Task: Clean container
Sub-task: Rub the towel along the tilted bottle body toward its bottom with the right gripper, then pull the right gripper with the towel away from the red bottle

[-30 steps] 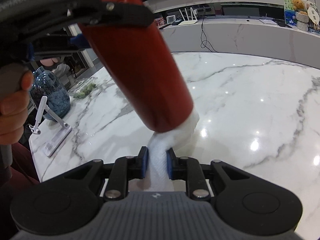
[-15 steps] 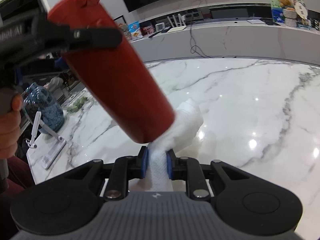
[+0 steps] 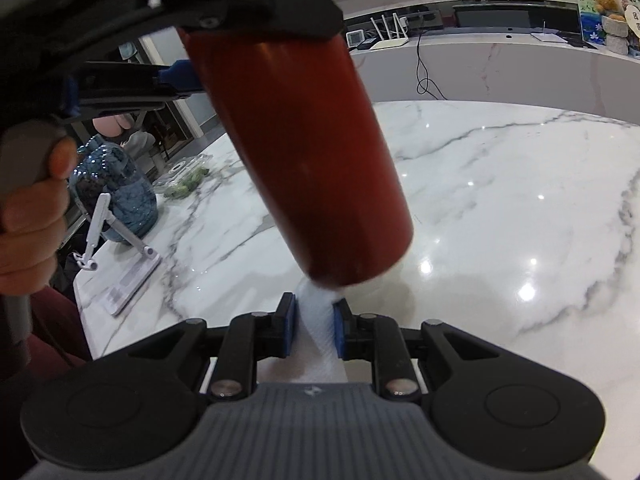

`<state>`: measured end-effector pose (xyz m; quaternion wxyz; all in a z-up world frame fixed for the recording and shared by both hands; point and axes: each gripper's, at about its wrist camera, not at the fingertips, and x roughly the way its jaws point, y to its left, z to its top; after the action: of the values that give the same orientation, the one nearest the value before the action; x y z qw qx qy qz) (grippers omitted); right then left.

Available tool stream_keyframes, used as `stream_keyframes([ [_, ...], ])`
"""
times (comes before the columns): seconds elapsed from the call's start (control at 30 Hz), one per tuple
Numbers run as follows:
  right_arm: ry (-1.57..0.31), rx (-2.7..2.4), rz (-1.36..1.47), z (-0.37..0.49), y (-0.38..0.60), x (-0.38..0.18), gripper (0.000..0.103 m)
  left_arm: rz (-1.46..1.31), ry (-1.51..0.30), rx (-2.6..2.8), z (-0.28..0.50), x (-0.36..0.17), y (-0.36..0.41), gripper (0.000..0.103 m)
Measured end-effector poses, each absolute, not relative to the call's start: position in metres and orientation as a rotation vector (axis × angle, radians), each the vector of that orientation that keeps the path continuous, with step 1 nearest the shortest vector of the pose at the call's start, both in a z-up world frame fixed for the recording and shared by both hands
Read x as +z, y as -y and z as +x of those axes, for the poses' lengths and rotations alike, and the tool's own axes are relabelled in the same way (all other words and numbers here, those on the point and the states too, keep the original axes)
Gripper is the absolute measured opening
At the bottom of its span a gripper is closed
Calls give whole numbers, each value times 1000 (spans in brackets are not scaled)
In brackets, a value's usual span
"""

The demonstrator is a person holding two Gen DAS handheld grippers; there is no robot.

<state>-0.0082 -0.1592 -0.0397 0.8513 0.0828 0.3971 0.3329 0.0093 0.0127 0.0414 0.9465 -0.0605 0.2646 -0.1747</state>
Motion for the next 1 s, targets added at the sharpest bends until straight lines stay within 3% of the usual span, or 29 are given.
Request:
stream_keyframes([
  [0.33, -858, 672, 232, -12, 182, -29, 22, -69, -538, -293, 10, 40, -13, 62],
  [0.67, -762, 528, 348, -2, 222, -7, 22, -59, -556, -272, 18, 33, -9, 62],
  [1.0, -756, 338, 237, 42, 236, -22, 22, -60, -596, -279, 46, 17, 10, 62],
])
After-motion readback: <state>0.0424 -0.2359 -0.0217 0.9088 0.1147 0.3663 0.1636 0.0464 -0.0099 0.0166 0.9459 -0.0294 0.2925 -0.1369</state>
